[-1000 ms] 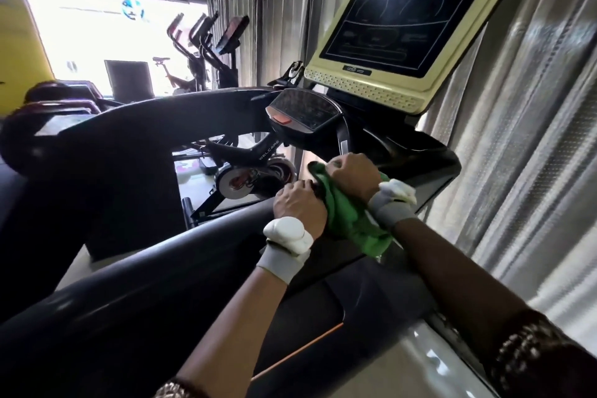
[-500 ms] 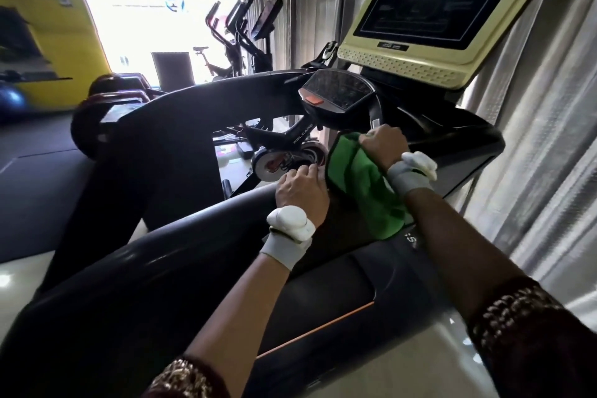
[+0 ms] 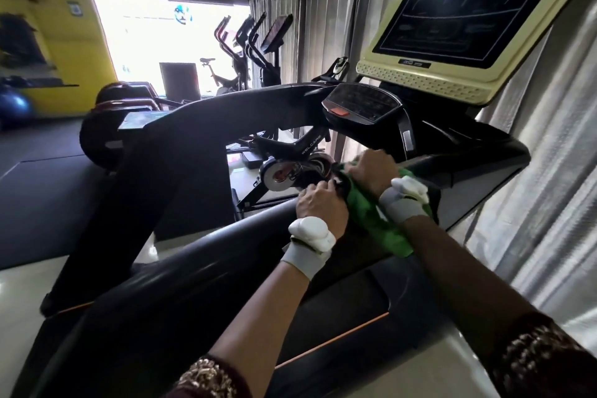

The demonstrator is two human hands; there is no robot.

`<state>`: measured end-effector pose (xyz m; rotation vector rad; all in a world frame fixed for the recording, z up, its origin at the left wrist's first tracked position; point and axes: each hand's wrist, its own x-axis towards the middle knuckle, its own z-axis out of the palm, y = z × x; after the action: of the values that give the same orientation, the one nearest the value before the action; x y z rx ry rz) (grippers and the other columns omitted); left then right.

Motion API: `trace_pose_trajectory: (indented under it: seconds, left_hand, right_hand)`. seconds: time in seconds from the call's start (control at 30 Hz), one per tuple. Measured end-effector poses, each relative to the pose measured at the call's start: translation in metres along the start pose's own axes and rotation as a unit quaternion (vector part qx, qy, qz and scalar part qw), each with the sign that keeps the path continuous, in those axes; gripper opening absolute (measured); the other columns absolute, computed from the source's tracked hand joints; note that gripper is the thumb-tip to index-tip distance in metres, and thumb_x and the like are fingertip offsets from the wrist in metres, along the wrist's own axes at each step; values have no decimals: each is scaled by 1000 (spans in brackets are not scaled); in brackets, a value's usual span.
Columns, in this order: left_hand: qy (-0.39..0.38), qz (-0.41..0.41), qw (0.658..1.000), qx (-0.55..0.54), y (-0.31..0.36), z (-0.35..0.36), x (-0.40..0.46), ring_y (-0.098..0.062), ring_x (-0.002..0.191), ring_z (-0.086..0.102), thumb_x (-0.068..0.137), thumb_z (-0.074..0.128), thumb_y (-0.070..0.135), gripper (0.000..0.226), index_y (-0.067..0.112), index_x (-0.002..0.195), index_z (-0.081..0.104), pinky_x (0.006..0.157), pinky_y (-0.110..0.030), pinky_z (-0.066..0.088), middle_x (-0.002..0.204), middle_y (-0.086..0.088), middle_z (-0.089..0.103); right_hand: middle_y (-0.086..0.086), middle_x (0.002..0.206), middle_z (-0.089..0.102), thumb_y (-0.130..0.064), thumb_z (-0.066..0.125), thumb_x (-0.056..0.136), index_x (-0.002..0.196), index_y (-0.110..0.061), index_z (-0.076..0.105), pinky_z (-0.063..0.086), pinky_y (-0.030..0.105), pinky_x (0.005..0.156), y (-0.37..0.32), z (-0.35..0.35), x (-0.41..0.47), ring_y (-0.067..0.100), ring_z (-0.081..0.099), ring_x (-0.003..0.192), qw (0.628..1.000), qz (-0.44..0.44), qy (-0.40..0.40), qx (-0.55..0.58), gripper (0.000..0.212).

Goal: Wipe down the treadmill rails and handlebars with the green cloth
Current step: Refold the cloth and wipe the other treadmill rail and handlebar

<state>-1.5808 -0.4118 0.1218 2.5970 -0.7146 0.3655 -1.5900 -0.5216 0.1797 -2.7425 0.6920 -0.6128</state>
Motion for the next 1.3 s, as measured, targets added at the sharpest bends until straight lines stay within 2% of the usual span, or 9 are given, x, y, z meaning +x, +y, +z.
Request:
trace_pose_trajectory:
  seconds: [0.07,0.23,0.3,0.43,0.63,0.83,1.0,1.2,1.3]
  left_hand:
    - [-27,9,1000,-6,-10,-6,-3,-28,122,50,95,36,28,41,16,133,47,100,-38,37,131,-4,56]
    - [-7,-11,1000,-19,-71,-23,-25,-30,111,58,100,25,35,42,16,120,56,93,-39,41,121,-8,64]
    - [-11,-10,999,-32,-89,-27,-33,-30,110,59,100,25,34,41,13,115,58,92,-39,41,118,-9,64]
    - [-46,0,997,-62,-102,-34,-40,-30,121,52,97,35,28,36,12,123,52,99,-40,38,128,-8,58]
    - [-12,22,998,-52,-133,-42,-63,-30,114,57,101,27,34,40,14,120,55,95,-40,40,121,-8,62]
    - [-78,12,995,-56,-142,-48,-63,-28,126,47,94,41,25,38,12,129,46,101,-39,36,134,-7,52]
    - [10,8,998,-57,-151,-51,-77,-29,115,56,100,29,33,38,15,121,55,96,-38,39,122,-8,63]
    - [-29,0,999,-41,-161,-53,-84,-28,119,52,91,42,26,34,15,121,51,97,-39,39,126,-4,57]
    - [10,-16,999,-51,-166,-53,-90,-27,118,54,98,32,33,37,19,126,52,97,-38,39,127,-3,60]
  right_hand:
    - [20,96,71,-31,53,88,95,-10,74,49,34,80,-14,5,-13,37,65,95,1000,-7,4,-2,31]
    - [21,102,70,-39,54,88,95,-6,73,49,36,86,-11,-7,-10,38,64,101,993,110,26,18,39]
    - [19,97,72,-46,56,86,92,-8,73,50,34,81,-37,4,-22,36,66,96,995,90,30,-13,42]
    - [17,93,72,-38,56,88,96,-14,75,51,35,78,-91,33,-62,36,67,91,999,-10,6,-32,32]
    - [22,99,70,-29,50,89,91,-3,72,49,35,79,-90,16,-61,37,64,99,995,94,25,-32,34]
    - [14,87,72,-33,52,90,90,-11,74,44,28,68,-140,49,-96,32,67,85,998,-31,-10,-57,31]
    - [20,96,70,-31,48,89,90,-7,72,49,34,76,-117,32,-80,37,65,95,997,57,23,-42,33]
    - [14,95,71,-36,49,91,94,-12,73,48,31,74,-153,56,-113,33,66,90,993,-89,6,-80,34]
    - [17,101,71,-34,50,91,101,-12,72,50,32,79,-141,44,-96,34,66,96,998,-27,-7,-63,33]
